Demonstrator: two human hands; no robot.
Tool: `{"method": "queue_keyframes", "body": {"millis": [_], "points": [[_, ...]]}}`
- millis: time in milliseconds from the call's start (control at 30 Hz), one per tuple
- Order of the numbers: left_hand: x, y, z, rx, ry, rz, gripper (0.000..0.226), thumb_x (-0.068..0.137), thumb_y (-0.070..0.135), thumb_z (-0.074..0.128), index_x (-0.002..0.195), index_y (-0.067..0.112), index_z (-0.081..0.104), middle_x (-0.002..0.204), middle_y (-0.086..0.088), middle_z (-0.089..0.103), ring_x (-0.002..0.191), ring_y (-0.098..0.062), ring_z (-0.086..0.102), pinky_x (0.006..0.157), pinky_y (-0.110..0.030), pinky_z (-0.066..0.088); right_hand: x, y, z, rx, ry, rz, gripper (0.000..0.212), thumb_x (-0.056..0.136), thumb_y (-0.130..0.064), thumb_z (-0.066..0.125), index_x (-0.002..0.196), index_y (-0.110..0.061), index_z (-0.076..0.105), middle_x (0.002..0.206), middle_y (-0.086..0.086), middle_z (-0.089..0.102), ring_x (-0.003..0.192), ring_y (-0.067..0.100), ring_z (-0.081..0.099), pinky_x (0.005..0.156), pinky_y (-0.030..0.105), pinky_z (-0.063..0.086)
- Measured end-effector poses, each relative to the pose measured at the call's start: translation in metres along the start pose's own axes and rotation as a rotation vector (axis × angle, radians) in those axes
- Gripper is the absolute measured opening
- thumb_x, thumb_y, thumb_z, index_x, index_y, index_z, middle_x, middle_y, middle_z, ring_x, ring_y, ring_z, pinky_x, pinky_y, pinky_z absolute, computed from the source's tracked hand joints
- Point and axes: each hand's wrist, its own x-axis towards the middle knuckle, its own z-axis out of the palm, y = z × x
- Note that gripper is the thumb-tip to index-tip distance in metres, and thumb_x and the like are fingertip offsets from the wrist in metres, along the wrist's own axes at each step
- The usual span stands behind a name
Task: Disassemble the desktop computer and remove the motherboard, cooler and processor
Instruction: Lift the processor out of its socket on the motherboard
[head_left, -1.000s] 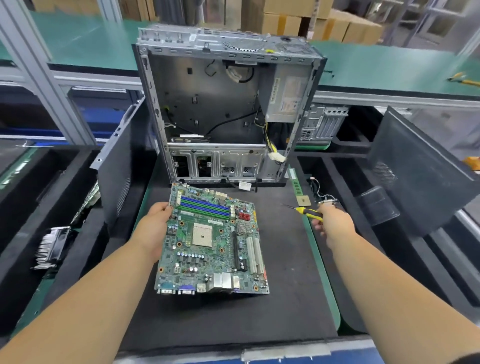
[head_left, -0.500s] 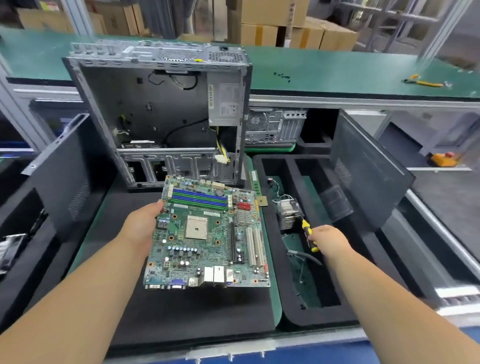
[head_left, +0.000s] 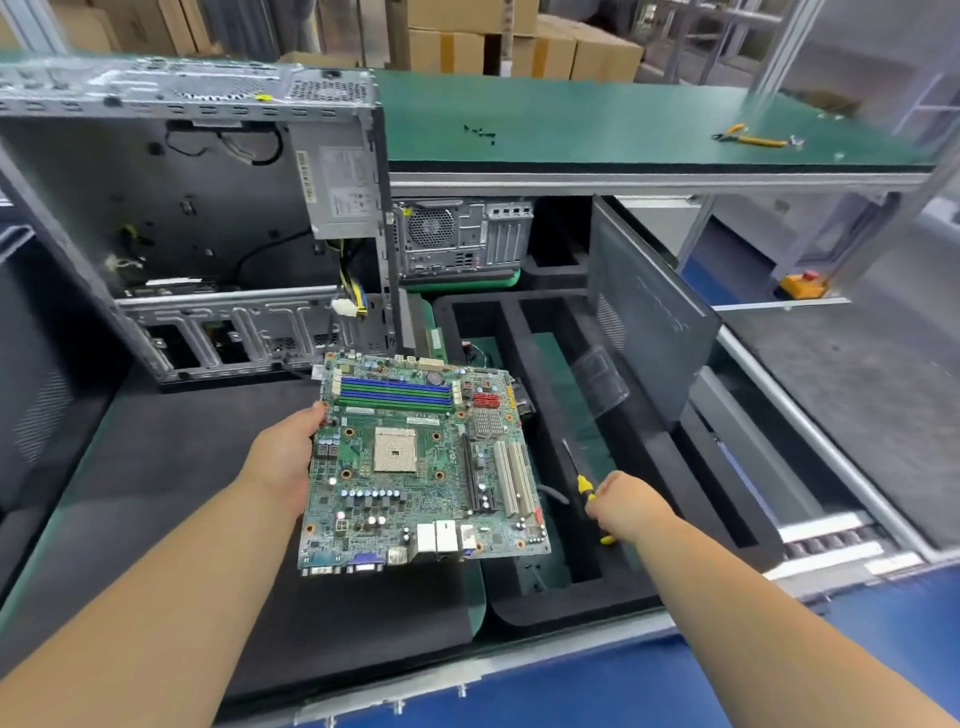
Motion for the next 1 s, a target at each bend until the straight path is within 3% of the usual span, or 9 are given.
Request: {"method": "queue_keyframes", "body": {"millis": [100,233,400,467,533,633,733,867,1000], "points": [[-0.004,0.0,0.012,-0.026,-0.029,-0.03,0.05,0.096,0.036,0.056,0.139,0.011,0.052,0.15,-0.011,0.043,0.14,-0.032,0.036,0.115,-0.056,0.026,0.0,0.003,-0.004,-0.091,-0.012,-0.01,0.017,0.09,-0.026,0.057,0.09,-0.009,0.054,0.08,0.006,0.066,0.065,0.021,0.063,0.072,0.033,0.053],[-0.007,0.0,0.023,-0.06,-0.075,-0.056,0.051,0.096,0.038,0.055,0.141,0.014,0.05,0.153,-0.01,0.037,0.142,-0.033,0.031,0.115,-0.058,0.023,0.004,0.003,-0.011,-0.121,-0.035,-0.025,0.022,0.088,-0.03,0.061,0.101,-0.012,0.061,0.102,0.011,0.066,0.084,0.024,0.056,0.082,0.032,0.05],[-0.014,-0.002,0.034,-0.069,-0.027,-0.07,0.052,0.094,0.041,0.058,0.139,0.016,0.052,0.15,-0.01,0.042,0.138,-0.033,0.038,0.111,-0.059,0.03,0.002,0.0,-0.02,-0.119,0.023,-0.088,0.024,0.096,-0.026,0.051,0.095,-0.002,0.056,0.092,0.01,0.064,0.095,0.03,0.064,0.08,0.034,0.05],[-0.018,-0.003,0.038,-0.077,-0.015,-0.086,0.051,0.093,0.041,0.06,0.137,0.015,0.054,0.143,-0.012,0.05,0.129,-0.035,0.048,0.105,-0.06,0.039,-0.003,-0.007,-0.027,0.324,0.005,-0.079,0.037,0.101,-0.033,0.048,0.11,0.0,0.061,0.098,0.012,0.067,0.088,0.028,0.065,0.079,0.037,0.053],[-0.021,-0.004,0.044,-0.089,-0.007,-0.082,0.049,0.093,0.04,0.06,0.135,0.015,0.056,0.138,-0.012,0.055,0.123,-0.034,0.054,0.101,-0.057,0.043,-0.011,-0.014,-0.038,0.863,-0.327,-0.073,0.056,0.1,-0.051,0.043,0.12,-0.003,0.064,0.102,0.011,0.071,0.089,0.027,0.07,0.075,0.036,0.054],[-0.025,-0.007,0.054,-0.095,0.031,-0.068,0.051,0.093,0.04,0.06,0.137,0.013,0.054,0.142,-0.01,0.051,0.128,-0.031,0.049,0.104,-0.051,0.041,-0.021,-0.017,-0.056,1.2,-0.743,-0.205,0.063,0.095,-0.061,0.04,0.123,-0.011,0.065,0.116,0.01,0.071,0.104,0.026,0.07,0.079,0.044,0.059],[-0.028,-0.01,0.065,-0.139,0.031,-0.091,0.051,0.094,0.037,0.059,0.137,0.011,0.053,0.14,-0.012,0.053,0.126,-0.032,0.052,0.104,-0.053,0.042,-0.022,-0.018,-0.069,1.234,-0.714,-0.294,0.049,0.092,-0.049,0.05,0.118,-0.013,0.072,0.12,0.012,0.069,0.101,0.03,0.07,0.082,0.043,0.059],[-0.033,-0.012,0.08,-0.214,-0.035,-0.098,0.034,0.098,0.035,0.054,0.119,0.011,0.065,0.118,-0.014,0.068,0.096,-0.029,0.07,0.072,-0.044,0.058,-0.02,-0.026,-0.079,1.152,-0.475,-0.304,0.044,0.078,-0.039,0.067,0.112,-0.012,0.072,0.107,0.006,0.071,0.086,0.021,0.072,0.07,0.035,0.058],[-0.026,-0.016,0.089,-0.202,-0.057,-0.14,0.046,0.097,0.039,0.053,0.135,0.012,0.056,0.135,-0.014,0.057,0.123,-0.035,0.055,0.103,-0.057,0.042,-0.014,-0.027,-0.087,1.081,-0.351,-0.336,0.045,0.066,-0.04,0.07,0.105,-0.018,0.07,0.101,0.001,0.073,0.082,0.015,0.073,0.06,0.028,0.057]]}}
